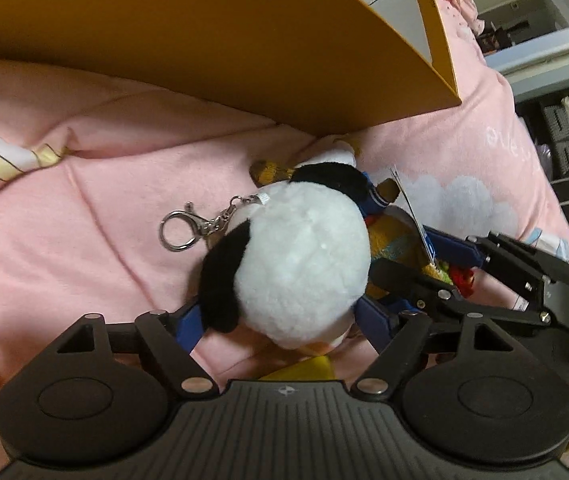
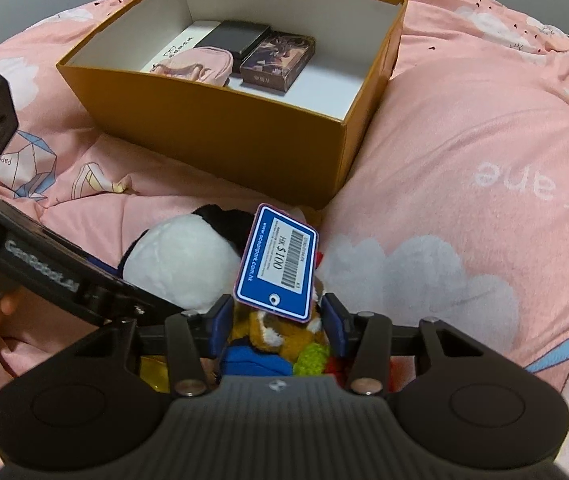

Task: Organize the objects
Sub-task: 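Grasp the blue price tag with the right tool while the left tool grasps the panda plush, then lift the panda plush and tagged toy over the orange box with both tools, then lower the plush toys into the orange box and open both tools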

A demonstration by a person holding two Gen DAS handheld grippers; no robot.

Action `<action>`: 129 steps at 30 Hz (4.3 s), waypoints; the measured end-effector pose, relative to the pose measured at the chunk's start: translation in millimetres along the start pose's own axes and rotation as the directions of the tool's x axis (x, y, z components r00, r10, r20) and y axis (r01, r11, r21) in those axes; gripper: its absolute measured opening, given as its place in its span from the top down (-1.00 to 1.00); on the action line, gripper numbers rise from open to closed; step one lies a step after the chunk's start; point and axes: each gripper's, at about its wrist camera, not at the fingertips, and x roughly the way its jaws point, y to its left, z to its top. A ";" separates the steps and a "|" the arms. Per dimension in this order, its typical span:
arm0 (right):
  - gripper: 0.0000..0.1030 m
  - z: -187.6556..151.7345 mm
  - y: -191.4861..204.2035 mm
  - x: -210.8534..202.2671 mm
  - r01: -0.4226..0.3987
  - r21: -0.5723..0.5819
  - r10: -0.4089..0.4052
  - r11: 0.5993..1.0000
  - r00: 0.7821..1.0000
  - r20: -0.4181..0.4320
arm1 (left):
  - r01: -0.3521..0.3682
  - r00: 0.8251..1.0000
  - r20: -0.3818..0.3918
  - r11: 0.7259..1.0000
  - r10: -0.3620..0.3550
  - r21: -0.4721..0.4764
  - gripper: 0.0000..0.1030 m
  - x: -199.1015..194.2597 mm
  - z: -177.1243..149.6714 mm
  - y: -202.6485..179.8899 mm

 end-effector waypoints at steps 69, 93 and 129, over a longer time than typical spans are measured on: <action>0.11 115.1 -15.6 -18.3 0.010 0.206 -0.078 0.978 0.943 0.324 | -0.143 0.990 0.029 0.945 0.141 0.294 -0.46 -78.3 152.2 -48.7; 0.10 123.1 -9.3 34.3 0.055 0.033 -0.060 0.998 0.982 0.180 | -0.236 0.964 -0.026 0.901 0.263 0.363 -0.47 -23.9 155.8 -39.7; 0.58 137.1 -3.5 49.5 0.044 -0.024 -0.043 0.999 0.998 0.048 | -0.219 0.935 0.320 0.959 0.153 0.182 -0.06 -23.4 115.3 -17.8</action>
